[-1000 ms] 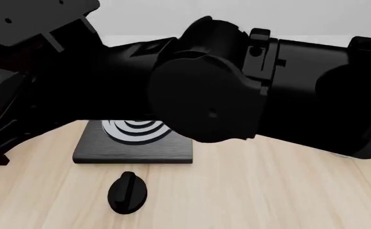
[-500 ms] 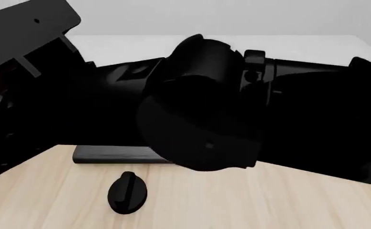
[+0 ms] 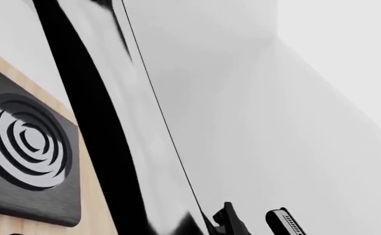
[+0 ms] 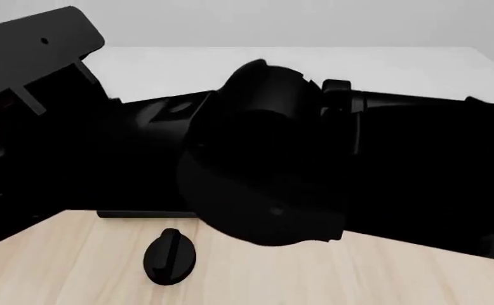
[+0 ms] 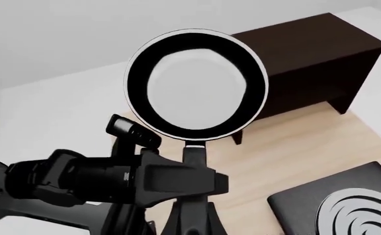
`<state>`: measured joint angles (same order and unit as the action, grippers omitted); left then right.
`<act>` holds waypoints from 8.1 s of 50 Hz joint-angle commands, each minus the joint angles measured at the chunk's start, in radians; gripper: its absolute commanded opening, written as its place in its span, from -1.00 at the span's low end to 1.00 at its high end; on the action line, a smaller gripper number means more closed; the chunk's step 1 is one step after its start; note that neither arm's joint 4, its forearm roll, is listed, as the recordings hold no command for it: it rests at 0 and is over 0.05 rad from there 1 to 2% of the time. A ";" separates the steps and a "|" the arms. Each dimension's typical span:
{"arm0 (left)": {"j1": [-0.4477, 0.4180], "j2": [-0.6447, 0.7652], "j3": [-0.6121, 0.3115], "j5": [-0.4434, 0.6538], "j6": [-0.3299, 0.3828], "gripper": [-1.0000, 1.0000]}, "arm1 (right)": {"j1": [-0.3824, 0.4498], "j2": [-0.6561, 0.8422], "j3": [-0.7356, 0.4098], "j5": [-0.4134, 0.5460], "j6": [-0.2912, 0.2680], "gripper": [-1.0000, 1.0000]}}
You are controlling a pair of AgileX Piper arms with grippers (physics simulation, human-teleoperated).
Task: Put the frying pan on the cabinet shelf.
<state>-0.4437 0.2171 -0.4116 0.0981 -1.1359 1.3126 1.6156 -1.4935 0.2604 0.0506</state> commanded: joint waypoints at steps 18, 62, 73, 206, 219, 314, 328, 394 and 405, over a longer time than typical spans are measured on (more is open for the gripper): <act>0.018 0.008 0.035 0.008 -0.019 -1.00 | 0.040 -0.045 -0.031 -0.023 -0.038 -1.00; 0.057 0.004 -0.001 0.033 0.003 -1.00 | -0.351 -0.738 0.367 0.053 0.013 1.00; 0.062 0.002 -0.013 0.045 0.011 -1.00 | -0.535 -1.030 0.628 0.062 -0.119 1.00; 0.595 1.192 -0.479 -0.740 -0.451 -1.00 | -0.905 -1.614 0.913 0.322 0.174 1.00; 0.622 1.242 -0.424 -0.816 -0.468 -1.00 | -0.909 -1.615 0.888 0.348 0.171 1.00; 0.694 1.308 -0.276 -0.980 -0.508 1.00 | -0.889 -1.616 0.923 0.350 0.201 1.00; 0.682 1.290 -0.227 -1.018 -0.501 1.00 | -0.884 -1.616 0.935 0.347 0.205 1.00; 0.399 0.455 0.111 -0.609 -0.311 1.00 | -0.886 -1.616 0.950 0.337 0.203 1.00; 0.354 0.225 0.090 -0.342 -0.251 1.00 | -0.884 -1.616 0.965 0.320 0.186 1.00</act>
<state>-0.0523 0.6193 -0.3222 -0.4340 -1.4321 0.4274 0.0001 -0.5323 0.5858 0.2443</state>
